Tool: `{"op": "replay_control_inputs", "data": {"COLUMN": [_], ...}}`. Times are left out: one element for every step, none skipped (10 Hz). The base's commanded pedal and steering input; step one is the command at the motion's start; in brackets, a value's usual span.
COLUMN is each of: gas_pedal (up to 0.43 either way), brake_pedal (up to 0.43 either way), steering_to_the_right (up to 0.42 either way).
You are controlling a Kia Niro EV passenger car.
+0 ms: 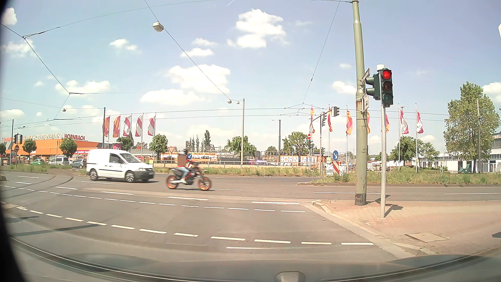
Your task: Follow the waypoints while adhering to traffic rules and regulations
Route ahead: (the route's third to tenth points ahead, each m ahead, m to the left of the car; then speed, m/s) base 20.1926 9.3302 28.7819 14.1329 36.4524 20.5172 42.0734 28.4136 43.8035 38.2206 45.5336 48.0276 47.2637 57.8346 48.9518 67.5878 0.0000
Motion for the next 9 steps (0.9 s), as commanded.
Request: {"op": "replay_control_inputs", "data": {"gas_pedal": [0.0, 0.0, 0.0, 0.0, 0.0, 0.0, 0.0, 0.0, 0.0], "brake_pedal": [0.348, 0.348, 0.348, 0.348, 0.348, 0.348, 0.354, 0.348, 0.354], "steering_to_the_right": [-0.049, -0.048, -0.048, -0.048, -0.048, -0.049, -0.048, -0.048, -0.048]}}
